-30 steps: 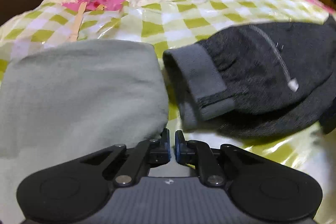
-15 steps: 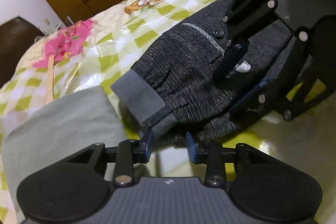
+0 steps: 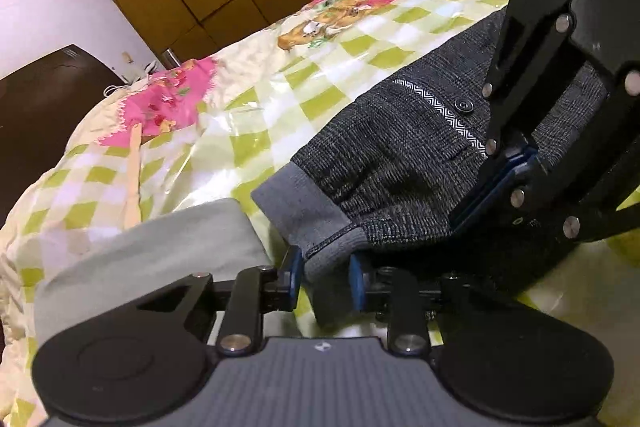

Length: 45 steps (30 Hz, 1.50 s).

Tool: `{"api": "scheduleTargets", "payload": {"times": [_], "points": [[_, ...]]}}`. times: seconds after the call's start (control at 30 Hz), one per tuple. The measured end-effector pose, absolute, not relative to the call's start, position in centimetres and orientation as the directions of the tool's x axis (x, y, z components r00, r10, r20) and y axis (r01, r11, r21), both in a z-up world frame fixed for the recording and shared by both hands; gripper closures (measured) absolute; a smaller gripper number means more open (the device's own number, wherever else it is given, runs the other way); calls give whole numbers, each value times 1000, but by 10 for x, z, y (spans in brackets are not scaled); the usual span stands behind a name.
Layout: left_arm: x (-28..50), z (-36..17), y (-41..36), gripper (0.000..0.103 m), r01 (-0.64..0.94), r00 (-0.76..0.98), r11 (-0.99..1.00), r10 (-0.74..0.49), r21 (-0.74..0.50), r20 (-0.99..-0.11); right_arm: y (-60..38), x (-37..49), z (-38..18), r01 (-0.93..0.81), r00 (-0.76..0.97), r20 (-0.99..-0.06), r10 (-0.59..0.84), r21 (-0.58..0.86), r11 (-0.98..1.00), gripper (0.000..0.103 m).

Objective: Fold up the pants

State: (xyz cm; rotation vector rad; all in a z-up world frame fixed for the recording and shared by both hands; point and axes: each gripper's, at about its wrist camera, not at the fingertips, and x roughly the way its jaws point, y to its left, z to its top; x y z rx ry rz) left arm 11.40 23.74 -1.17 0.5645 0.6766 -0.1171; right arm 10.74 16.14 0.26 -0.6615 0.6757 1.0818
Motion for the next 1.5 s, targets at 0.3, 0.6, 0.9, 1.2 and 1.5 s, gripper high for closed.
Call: {"api": "scheduleTargets", "payload": {"times": [0.3, 0.6, 0.9, 1.2, 1.5], "points": [[119, -34, 230, 71, 258, 743, 850, 129, 459, -657, 171, 89, -12, -945, 223, -770, 598, -19, 327, 102], [109, -40, 219, 67, 300, 767, 787, 137, 539, -626, 107, 74, 3, -894, 436, -714, 548, -271, 358, 79], [106, -33, 223, 64, 306, 783, 797, 101, 521, -614, 107, 81, -20, -886, 462, -731, 502, -351, 303, 71], [101, -44, 205, 52, 351, 819, 696, 95, 626, -565, 102, 97, -16, -876, 445, -734, 513, -237, 421, 75], [118, -40, 202, 67, 305, 828, 729, 116, 613, -549, 91, 103, 13, -863, 399, -717, 571, -83, 498, 91]]}}
